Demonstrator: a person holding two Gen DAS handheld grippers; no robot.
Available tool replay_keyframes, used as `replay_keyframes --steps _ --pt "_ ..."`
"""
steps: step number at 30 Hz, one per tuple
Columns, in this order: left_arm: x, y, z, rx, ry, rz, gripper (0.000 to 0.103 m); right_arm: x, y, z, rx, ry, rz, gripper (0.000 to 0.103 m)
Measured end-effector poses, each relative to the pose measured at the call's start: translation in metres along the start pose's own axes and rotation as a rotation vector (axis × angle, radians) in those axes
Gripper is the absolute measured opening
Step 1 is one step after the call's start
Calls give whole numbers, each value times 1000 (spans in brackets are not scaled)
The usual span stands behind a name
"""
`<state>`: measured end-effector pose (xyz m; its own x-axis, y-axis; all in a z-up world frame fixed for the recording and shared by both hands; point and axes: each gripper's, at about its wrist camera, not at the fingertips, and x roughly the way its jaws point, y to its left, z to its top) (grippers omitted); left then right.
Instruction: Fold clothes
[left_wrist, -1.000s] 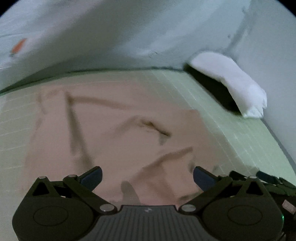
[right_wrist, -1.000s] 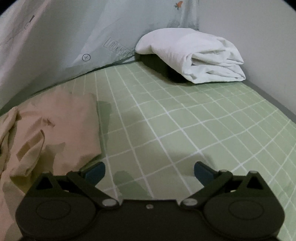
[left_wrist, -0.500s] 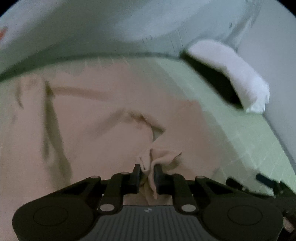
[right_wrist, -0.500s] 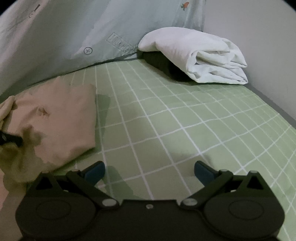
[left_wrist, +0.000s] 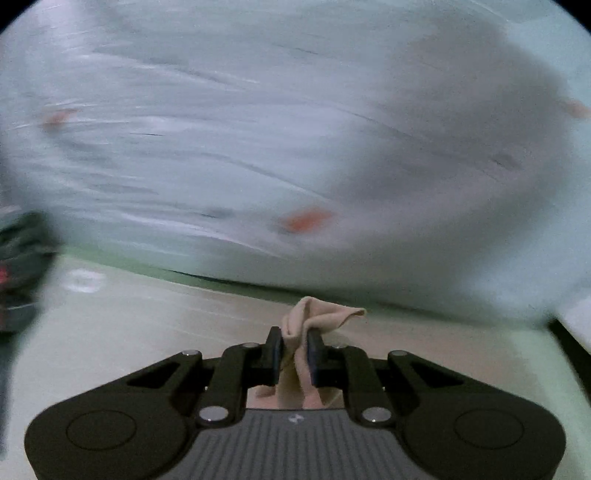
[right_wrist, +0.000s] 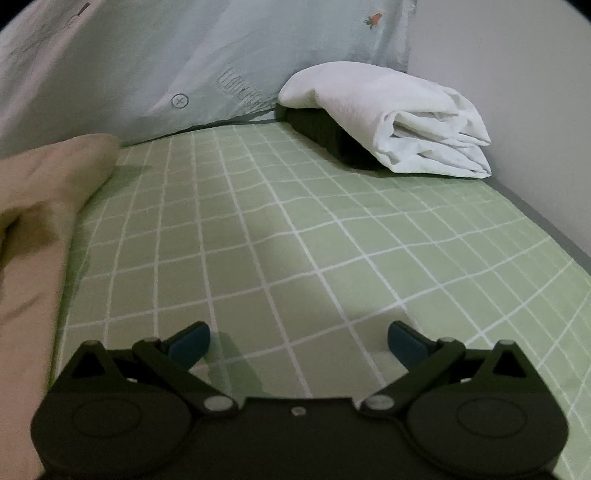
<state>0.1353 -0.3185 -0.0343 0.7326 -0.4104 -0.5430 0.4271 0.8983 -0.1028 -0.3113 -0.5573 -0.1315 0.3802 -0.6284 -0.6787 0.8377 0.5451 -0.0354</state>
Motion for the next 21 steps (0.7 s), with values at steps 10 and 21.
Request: replay_keyframes --steps 10,21 --pt "-27 10 -81 17 188 24 80 -19 16 8 18 -18 89 103" --pt "-73 -35 -201 311 419 -95 82 -65 81 -3 -109 27 327 93"
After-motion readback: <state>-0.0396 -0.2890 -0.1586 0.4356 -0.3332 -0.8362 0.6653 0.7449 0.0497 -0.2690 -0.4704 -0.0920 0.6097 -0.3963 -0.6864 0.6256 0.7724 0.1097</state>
